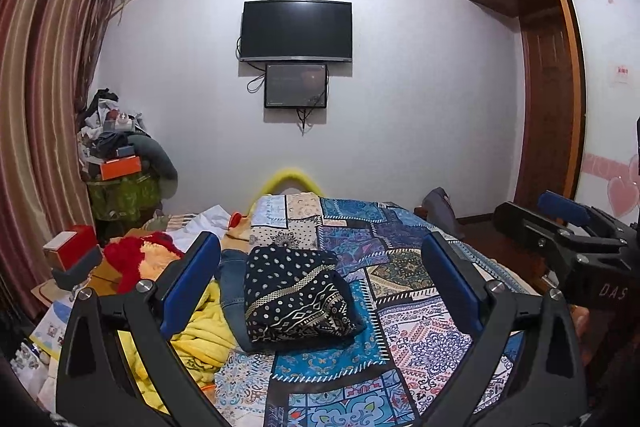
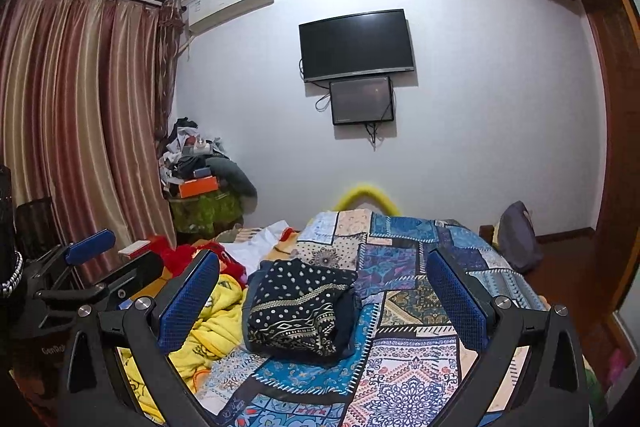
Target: Fold large clothes
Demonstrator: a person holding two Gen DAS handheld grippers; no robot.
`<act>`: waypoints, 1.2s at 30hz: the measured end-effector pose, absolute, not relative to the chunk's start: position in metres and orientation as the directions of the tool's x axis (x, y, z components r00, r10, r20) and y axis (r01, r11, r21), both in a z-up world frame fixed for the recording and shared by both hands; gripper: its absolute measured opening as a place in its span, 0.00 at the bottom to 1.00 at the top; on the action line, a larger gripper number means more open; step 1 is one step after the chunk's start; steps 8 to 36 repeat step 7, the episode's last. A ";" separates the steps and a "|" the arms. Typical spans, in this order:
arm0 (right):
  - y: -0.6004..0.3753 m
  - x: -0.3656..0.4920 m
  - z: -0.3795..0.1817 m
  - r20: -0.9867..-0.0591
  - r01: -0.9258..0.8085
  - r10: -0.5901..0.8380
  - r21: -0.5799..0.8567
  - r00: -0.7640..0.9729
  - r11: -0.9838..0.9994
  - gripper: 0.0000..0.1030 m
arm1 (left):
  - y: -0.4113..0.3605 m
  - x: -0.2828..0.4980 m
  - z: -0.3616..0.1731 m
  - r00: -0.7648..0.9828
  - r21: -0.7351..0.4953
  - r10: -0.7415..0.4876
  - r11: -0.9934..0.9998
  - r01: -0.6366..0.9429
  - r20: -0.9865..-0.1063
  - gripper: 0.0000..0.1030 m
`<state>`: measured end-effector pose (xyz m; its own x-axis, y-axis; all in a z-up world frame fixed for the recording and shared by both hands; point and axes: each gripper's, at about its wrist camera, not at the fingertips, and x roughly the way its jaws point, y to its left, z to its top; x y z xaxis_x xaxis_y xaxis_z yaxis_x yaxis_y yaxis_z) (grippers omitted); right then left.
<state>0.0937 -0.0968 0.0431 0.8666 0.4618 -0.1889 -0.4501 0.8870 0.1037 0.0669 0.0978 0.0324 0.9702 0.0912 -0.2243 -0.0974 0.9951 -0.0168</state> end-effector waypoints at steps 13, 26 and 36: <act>-0.100 0.096 0.042 -0.195 -0.442 0.457 0.116 0.868 0.889 1.00 | 0.098 0.067 0.030 0.969 -0.028 0.082 0.996 -0.090 -0.231 0.98; -0.100 0.096 0.042 -0.195 -0.442 0.457 0.116 0.868 0.889 1.00 | 0.098 0.067 0.030 0.969 -0.028 0.082 0.996 -0.090 -0.231 0.98; -0.100 0.096 0.042 -0.195 -0.442 0.457 0.116 0.868 0.889 1.00 | 0.098 0.067 0.030 0.969 -0.028 0.082 0.996 -0.090 -0.231 0.98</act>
